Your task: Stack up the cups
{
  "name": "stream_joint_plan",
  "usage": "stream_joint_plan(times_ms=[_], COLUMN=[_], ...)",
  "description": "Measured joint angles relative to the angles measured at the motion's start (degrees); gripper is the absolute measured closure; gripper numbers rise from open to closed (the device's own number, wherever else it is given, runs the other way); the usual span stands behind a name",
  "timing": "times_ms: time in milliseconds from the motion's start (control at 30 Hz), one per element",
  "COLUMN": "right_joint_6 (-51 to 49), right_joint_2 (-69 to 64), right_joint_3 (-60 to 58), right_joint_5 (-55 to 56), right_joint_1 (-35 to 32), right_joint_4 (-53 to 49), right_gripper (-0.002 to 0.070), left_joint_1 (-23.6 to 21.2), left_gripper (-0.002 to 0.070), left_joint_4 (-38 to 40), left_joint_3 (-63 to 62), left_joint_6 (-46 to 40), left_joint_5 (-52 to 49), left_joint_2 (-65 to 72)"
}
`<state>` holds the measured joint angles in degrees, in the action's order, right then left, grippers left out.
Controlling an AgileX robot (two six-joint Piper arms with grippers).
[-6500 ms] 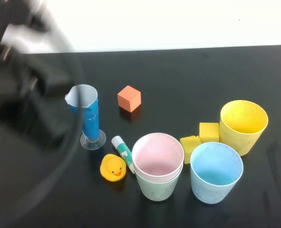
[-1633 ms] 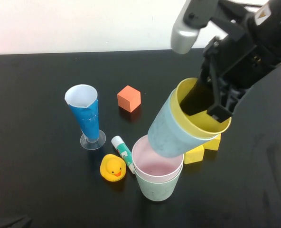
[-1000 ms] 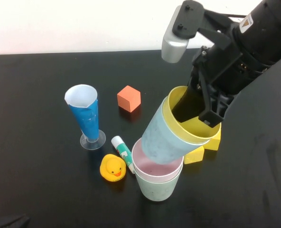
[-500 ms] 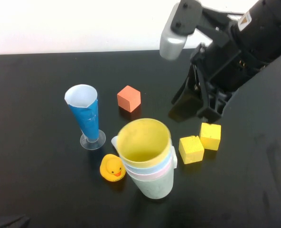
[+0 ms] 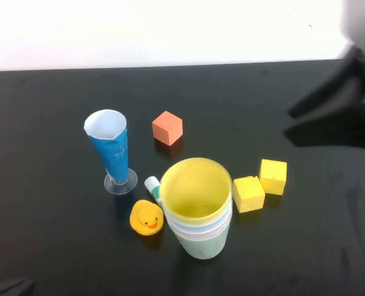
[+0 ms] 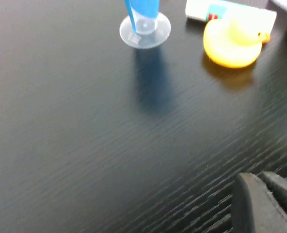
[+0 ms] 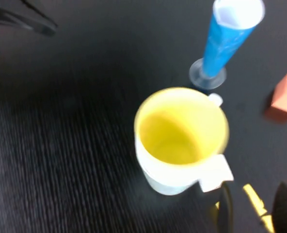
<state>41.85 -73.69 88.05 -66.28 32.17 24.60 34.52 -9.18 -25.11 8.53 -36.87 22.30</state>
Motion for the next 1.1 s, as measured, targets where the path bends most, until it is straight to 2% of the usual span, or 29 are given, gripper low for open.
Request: stream_joint_plan(times_ms=[200,433,600,833,1100], right_joint_6=[0.0,0.0,0.0,0.0,0.0], right_joint_2=[14.4,28.34,37.06,44.3,44.39], right_joint_3=[-18.25,-37.47,-48.82,-60.03,-63.51], right_joint_5=[16.22,35.06,45.6,58.79,63.19], right_joint_1=[0.0,0.0,0.0,0.0,0.0], right_joint_4=[0.0,0.0,0.0,0.0,0.14], right_gripper=[0.0587,0.0667,0.0677,0.0678,0.0678], left_joint_1=[0.0,0.0,0.0,0.0,0.0], left_gripper=[0.0673,0.0673,0.0673,0.0673,0.0673], left_joint_4=[-0.73,-11.16,-13.33,-13.33,-13.33], left_joint_3=[0.0,0.0,0.0,0.0,0.0], left_joint_6=[4.36,17.37,19.48,20.09,20.09], left_joint_5=[0.0,-1.81,-6.7,-7.57,-7.78], left_joint_2=[-5.21,-13.58,-17.93,-18.4,-18.4])
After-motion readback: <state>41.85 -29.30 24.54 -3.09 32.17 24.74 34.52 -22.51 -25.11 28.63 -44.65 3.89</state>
